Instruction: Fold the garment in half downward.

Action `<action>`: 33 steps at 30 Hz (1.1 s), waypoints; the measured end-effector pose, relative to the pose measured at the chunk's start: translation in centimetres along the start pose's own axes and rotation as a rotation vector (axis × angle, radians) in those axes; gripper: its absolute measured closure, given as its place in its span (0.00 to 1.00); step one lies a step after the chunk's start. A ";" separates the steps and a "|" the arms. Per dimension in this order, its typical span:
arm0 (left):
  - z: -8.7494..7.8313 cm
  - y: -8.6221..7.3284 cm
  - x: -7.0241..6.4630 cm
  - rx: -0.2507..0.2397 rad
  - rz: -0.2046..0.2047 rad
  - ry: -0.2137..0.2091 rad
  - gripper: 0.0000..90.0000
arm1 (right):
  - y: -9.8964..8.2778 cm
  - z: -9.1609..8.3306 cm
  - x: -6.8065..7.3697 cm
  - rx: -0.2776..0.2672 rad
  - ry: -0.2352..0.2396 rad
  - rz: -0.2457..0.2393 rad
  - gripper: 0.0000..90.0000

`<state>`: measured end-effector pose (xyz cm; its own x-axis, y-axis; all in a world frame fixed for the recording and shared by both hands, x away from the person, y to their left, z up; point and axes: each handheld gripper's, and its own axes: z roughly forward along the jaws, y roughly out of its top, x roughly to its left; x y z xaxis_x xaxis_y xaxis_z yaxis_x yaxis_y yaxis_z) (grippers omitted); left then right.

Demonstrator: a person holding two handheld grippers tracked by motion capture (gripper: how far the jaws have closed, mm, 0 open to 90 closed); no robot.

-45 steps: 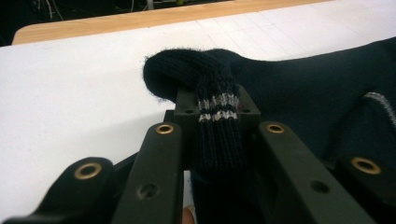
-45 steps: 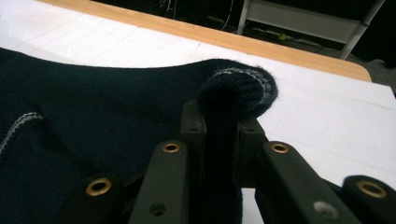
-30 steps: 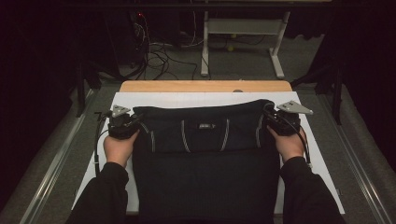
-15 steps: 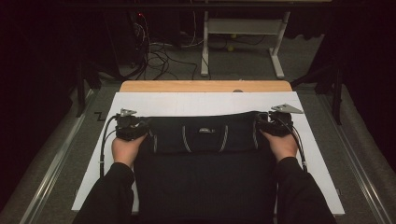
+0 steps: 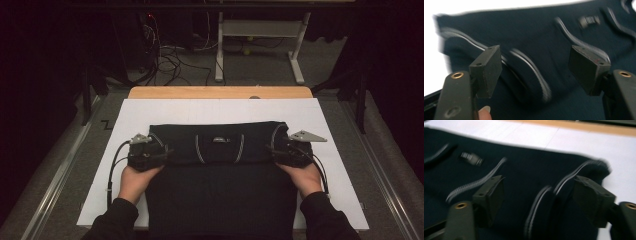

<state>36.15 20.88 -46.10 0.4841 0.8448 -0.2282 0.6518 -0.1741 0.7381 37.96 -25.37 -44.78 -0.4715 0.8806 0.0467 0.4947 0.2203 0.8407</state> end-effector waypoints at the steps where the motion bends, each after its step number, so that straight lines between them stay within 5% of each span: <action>1: 0.4 -0.2 -0.4 0.034 0.023 0.005 0.30 | -0.2 0.1 0.1 0.014 0.004 -0.012 0.32; 4: 1.1 -0.8 -0.5 0.081 0.030 0.019 0.42 | -1.1 0.5 0.4 0.100 0.011 -0.022 0.39; 10: 1.0 -1.6 -0.2 0.059 0.036 0.018 0.64 | -2.4 0.9 0.1 0.170 0.006 -0.020 0.57; 16: 1.0 -1.8 -0.4 0.033 0.031 0.037 0.79 | -2.8 0.5 0.2 0.150 0.012 -0.054 0.81; 24: -1.4 -2.6 -1.8 -0.068 0.051 0.010 0.80 | -2.7 -1.9 1.1 0.011 0.014 -0.065 0.83; 33: -3.1 -3.3 -2.4 -0.083 0.063 -0.018 0.80 | -3.9 -4.0 1.5 0.001 0.043 -0.099 0.83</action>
<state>31.07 21.00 -46.03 0.5330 0.8244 -0.1904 0.5697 -0.1833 0.8011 32.45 -26.58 -45.85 -0.5489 0.8358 -0.0134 0.4451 0.3058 0.8416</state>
